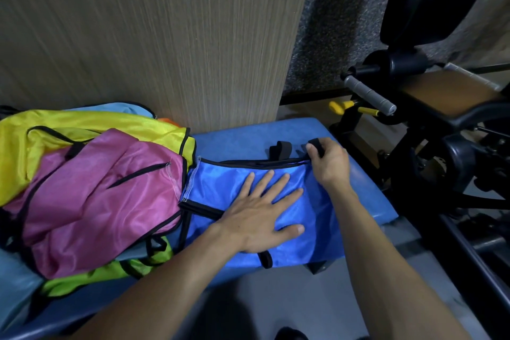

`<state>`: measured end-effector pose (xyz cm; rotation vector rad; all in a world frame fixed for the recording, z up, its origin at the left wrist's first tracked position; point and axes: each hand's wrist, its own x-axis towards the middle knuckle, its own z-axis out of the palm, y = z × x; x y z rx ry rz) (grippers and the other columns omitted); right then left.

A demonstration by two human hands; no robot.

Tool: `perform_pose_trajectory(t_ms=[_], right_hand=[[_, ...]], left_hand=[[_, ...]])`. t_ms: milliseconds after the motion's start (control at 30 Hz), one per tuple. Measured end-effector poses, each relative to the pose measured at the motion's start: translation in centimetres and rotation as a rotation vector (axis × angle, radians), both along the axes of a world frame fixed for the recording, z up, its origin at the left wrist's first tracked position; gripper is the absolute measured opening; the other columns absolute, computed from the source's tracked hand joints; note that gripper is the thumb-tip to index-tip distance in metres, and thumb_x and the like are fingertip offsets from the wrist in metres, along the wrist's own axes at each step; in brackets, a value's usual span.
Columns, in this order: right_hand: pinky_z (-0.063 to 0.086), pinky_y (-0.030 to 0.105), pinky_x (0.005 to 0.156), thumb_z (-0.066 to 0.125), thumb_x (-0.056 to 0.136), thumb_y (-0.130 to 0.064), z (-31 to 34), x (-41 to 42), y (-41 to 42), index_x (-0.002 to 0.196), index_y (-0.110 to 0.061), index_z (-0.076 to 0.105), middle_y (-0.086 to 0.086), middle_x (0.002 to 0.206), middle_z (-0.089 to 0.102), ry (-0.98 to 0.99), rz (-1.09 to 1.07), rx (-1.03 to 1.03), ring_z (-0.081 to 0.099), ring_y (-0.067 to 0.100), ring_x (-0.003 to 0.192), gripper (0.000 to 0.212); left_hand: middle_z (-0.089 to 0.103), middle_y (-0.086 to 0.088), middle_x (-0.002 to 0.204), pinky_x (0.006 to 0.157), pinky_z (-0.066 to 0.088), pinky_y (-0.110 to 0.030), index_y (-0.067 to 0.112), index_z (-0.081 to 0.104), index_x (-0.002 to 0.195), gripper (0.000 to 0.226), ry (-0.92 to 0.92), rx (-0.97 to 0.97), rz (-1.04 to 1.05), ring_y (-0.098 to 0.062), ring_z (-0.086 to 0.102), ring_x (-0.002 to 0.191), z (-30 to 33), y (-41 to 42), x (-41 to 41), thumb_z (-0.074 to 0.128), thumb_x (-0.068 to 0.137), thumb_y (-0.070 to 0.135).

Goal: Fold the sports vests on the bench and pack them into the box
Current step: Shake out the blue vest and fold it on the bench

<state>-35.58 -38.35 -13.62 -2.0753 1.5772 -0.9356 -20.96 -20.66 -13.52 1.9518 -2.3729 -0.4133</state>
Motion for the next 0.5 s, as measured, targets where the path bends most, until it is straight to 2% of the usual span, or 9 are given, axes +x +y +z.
perform_pose_trajectory(t_ms=[100, 167, 200, 267, 333, 400, 500], right_hand=[[0.047, 0.036, 0.092, 0.063, 0.098, -0.042, 1.6, -1.3, 0.9, 0.128, -0.008, 0.059, 0.013, 0.121, 0.068, -0.063, -0.014, 0.143, 0.061, 0.031, 0.115, 0.046], [0.046, 0.036, 0.087, 0.065, 0.093, -0.052, 2.5, -2.8, 1.9, 0.134, -0.007, 0.050, 0.012, 0.125, 0.063, 0.003, -0.066, 0.253, 0.059, 0.033, 0.118, 0.063], [0.046, 0.036, 0.081, 0.065, 0.091, -0.057, 2.8, -3.6, 2.2, 0.129, -0.006, 0.052, 0.010, 0.119, 0.063, 0.057, -0.083, 0.303, 0.060, 0.032, 0.113, 0.066], [0.045, 0.036, 0.069, 0.064, 0.087, -0.066, 3.4, -5.1, 3.0, 0.101, -0.002, 0.064, 0.006, 0.095, 0.068, 0.152, -0.051, 0.375, 0.063, 0.028, 0.087, 0.065], [0.040, 0.036, 0.060, 0.067, 0.085, -0.065, 3.4, -5.6, 3.7, 0.069, -0.002, 0.055, 0.006, 0.066, 0.057, 0.157, 0.023, 0.434, 0.055, 0.026, 0.064, 0.067], [0.032, 0.034, 0.058, 0.074, 0.085, -0.056, 3.2, -5.5, 4.4, 0.058, -0.005, 0.046, 0.006, 0.058, 0.043, 0.080, 0.038, 0.486, 0.045, 0.023, 0.056, 0.064], [0.027, 0.036, 0.058, 0.079, 0.084, -0.045, 3.0, -4.8, 5.2, 0.055, -0.018, 0.032, -0.001, 0.052, 0.031, -0.062, -0.001, 0.512, 0.033, 0.020, 0.052, 0.061]], left_hand=[[-0.026, 0.015, 0.165, 0.123, -0.017, -0.048, 0.048, -0.005, 0.158, 0.083, 0.040, 0.011, -0.011, -0.010, -0.036, 0.147, 0.1, 0.0, 0.7, 0.028, 0.090, 0.083], [-0.018, 0.014, 0.168, 0.124, -0.015, -0.046, 0.044, 0.004, 0.160, 0.084, 0.045, -0.037, -0.025, -0.011, -0.029, 0.151, 0.5, 0.2, 0.7, 0.035, 0.091, 0.080], [-0.014, 0.014, 0.169, 0.125, -0.014, -0.045, 0.042, 0.008, 0.161, 0.083, 0.043, -0.073, -0.035, -0.011, -0.025, 0.152, 0.8, 0.5, 0.7, 0.037, 0.091, 0.078], [-0.013, 0.015, 0.169, 0.125, -0.013, -0.045, 0.043, 0.011, 0.160, 0.080, 0.050, -0.096, -0.044, -0.011, -0.023, 0.153, 0.9, 1.0, 0.7, 0.037, 0.092, 0.076], [-0.019, 0.016, 0.167, 0.124, -0.013, -0.049, 0.048, 0.002, 0.159, 0.079, 0.031, -0.037, -0.029, -0.013, -0.029, 0.151, 0.4, 1.6, 1.0, 0.031, 0.092, 0.079], [-0.023, 0.016, 0.166, 0.123, -0.014, -0.051, 0.051, -0.005, 0.158, 0.080, 0.005, -0.009, -0.017, -0.013, -0.033, 0.150, -0.1, 2.1, 1.3, 0.025, 0.091, 0.082], [-0.015, 0.016, 0.168, 0.124, -0.013, -0.050, 0.049, 0.004, 0.159, 0.078, 0.040, -0.058, 0.036, -0.012, -0.026, 0.152, 0.0, 2.2, 1.7, 0.024, 0.091, 0.082]])
